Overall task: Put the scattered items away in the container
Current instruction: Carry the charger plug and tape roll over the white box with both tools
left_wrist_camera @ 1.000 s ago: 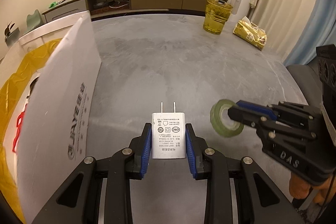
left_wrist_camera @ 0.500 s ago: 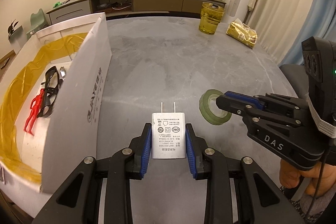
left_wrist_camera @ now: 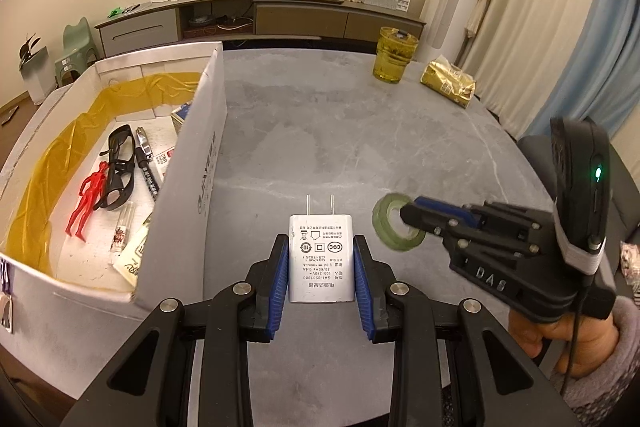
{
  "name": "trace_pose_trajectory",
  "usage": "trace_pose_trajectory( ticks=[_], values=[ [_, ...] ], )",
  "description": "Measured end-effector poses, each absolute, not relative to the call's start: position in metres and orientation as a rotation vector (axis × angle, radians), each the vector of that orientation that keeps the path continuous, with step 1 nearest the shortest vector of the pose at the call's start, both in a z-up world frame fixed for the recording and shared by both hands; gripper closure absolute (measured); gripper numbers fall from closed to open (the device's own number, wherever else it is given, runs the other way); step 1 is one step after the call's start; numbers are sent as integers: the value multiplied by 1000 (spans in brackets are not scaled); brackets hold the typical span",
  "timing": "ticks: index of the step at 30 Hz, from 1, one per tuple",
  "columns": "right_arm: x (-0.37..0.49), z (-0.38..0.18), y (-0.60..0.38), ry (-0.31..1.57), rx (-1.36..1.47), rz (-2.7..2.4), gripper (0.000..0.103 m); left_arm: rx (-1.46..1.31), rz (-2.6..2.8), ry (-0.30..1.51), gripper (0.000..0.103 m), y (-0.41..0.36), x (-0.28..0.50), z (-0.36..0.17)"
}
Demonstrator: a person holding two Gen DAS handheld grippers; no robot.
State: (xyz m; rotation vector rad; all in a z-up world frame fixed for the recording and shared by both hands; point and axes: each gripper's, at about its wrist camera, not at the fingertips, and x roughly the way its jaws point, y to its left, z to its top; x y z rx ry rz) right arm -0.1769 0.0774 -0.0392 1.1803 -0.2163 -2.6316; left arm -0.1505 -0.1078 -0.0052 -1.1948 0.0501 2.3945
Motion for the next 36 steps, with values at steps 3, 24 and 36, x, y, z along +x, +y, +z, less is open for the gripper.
trace_pose_trajectory(
  ticks=[3,24,36],
  values=[
    [-168,-38,71,-213,1172,-2628,89,-1180,2388,27,71,-115,-145,-1],
    [-142,-7,34,-211,1105,-2597,89,-1095,2399,-106,71,-178,-116,22],
    [-146,17,0,-165,1059,-2537,89,-1057,2442,-173,71,-216,-125,33]
  ],
)
